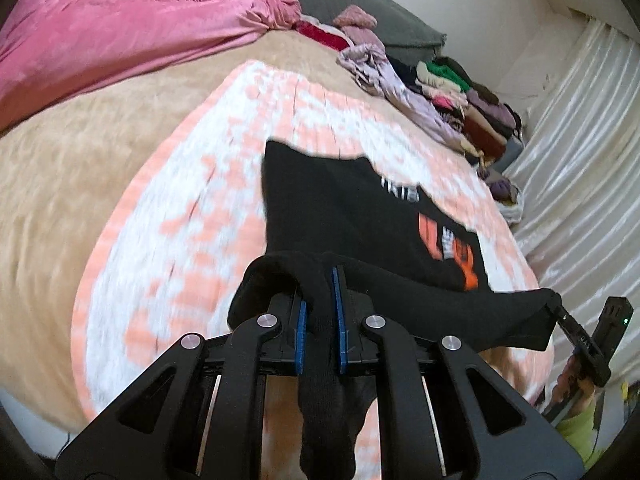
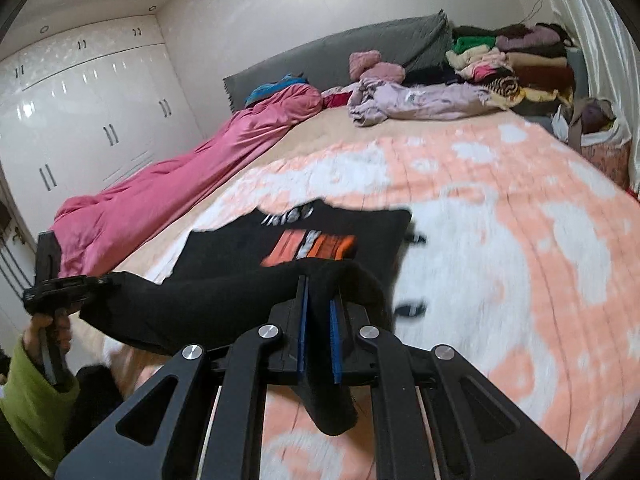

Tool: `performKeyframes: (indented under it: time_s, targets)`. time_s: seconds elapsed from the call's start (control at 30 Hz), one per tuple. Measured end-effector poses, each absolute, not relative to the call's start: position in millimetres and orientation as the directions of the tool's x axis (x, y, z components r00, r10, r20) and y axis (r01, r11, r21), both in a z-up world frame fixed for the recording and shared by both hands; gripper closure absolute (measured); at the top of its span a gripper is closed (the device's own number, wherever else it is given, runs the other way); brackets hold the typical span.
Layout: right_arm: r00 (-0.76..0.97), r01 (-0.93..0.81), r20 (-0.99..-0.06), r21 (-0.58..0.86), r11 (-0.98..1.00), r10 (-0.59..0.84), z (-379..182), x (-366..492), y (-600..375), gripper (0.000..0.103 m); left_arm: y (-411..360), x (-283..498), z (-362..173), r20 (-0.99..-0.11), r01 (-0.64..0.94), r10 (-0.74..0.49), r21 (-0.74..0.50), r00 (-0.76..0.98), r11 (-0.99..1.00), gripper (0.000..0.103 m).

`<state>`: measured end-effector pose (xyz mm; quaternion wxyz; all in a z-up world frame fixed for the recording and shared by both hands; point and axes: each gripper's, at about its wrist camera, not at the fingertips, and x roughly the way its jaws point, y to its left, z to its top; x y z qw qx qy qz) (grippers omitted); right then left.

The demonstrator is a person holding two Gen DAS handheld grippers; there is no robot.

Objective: Fold small clothes
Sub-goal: 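Close both tools on the hem and lift it off the blanket, then fold the held hem up over the chest toward the collar with both tools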

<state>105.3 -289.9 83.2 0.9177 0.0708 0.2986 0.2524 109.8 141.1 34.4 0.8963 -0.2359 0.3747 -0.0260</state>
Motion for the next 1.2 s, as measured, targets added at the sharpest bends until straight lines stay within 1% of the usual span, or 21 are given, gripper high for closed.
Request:
performKeyframes:
  time_s: [0.17, 0.37, 0.47, 0.57, 0.6, 0.63, 0.67, 0.7, 0.73, 0.77, 0.8, 0.83, 0.9, 1.03, 1.07, 1.13, 1.2]
  targets:
    - [0.706, -0.385, -0.534, 0.263, 0.885, 0.466, 79, 150, -279, 0.095, 150, 148, 37, -0.659, -0.151, -0.222, -0.459, 0.719, 0.876, 0.098]
    - [0.673, -0.293, -0.623, 0.27, 0.917, 0.399, 52, 204, -271, 0.095, 152, 193, 15, -0.703, -0.2, -0.192, -0.435, 0.685, 0.878, 0.097]
    - [0.646, -0.257, -0.666, 0.27, 0.928, 0.373, 36, 219, -267, 0.094, 157, 206, -1, -0.719, -0.23, -0.191, -0.444, 0.668, 0.866, 0.095]
    - [0.624, -0.233, -0.689, 0.286, 0.929, 0.369, 26, 227, -268, 0.093, 165, 209, -12, -0.706, -0.239, -0.221, -0.49, 0.673, 0.839, 0.091]
    - [0.619, -0.23, -0.691, 0.295, 0.928, 0.373, 24, 228, -269, 0.09, 168, 206, -13, -0.689, -0.23, -0.232, -0.508, 0.686, 0.83, 0.088]
    - [0.617, -0.229, -0.69, 0.304, 0.925, 0.379, 23, 228, -271, 0.088, 170, 203, -12, -0.676, -0.223, -0.239, -0.521, 0.697, 0.824, 0.083]
    - [0.615, -0.23, -0.684, 0.32, 0.919, 0.392, 24, 226, -273, 0.085, 173, 198, -10, -0.658, -0.213, -0.246, -0.536, 0.712, 0.817, 0.079]
    - [0.614, -0.232, -0.677, 0.337, 0.913, 0.406, 25, 225, -274, 0.081, 175, 194, -8, -0.643, -0.204, -0.251, -0.547, 0.723, 0.812, 0.072]
    - [0.618, -0.237, -0.666, 0.348, 0.907, 0.417, 27, 222, -277, 0.08, 176, 189, -5, -0.628, -0.196, -0.254, -0.556, 0.736, 0.808, 0.066]
    - [0.625, -0.238, -0.661, 0.345, 0.908, 0.415, 29, 218, -279, 0.076, 178, 181, 0, -0.613, -0.196, -0.24, -0.557, 0.753, 0.807, 0.063]
    - [0.638, -0.235, -0.657, 0.33, 0.914, 0.401, 32, 214, -281, 0.068, 179, 177, 4, -0.605, -0.195, -0.232, -0.556, 0.761, 0.808, 0.061]
    - [0.648, -0.233, -0.653, 0.321, 0.918, 0.392, 35, 210, -283, 0.064, 179, 172, 8, -0.594, -0.188, -0.232, -0.559, 0.77, 0.808, 0.061]
    - [0.658, -0.234, -0.646, 0.315, 0.92, 0.388, 38, 202, -288, 0.064, 180, 160, 15, -0.572, -0.171, -0.233, -0.563, 0.786, 0.808, 0.061]
    - [0.669, -0.258, -0.632, 0.297, 0.919, 0.392, 45, 178, -293, 0.064, 173, 137, 23, -0.558, -0.151, -0.224, -0.547, 0.799, 0.823, 0.06]
    - [0.667, -0.264, -0.63, 0.3, 0.917, 0.398, 45, 172, -293, 0.064, 172, 133, 22, -0.56, -0.149, -0.225, -0.544, 0.798, 0.826, 0.059]
    - [0.661, -0.274, -0.629, 0.307, 0.911, 0.41, 45, 161, -293, 0.064, 168, 121, 17, -0.569, -0.153, -0.223, -0.538, 0.791, 0.829, 0.051]
    - [0.652, -0.284, -0.631, 0.31, 0.907, 0.42, 43, 154, -292, 0.063, 162, 112, 10, -0.583, -0.148, -0.231, -0.529, 0.779, 0.836, 0.05]
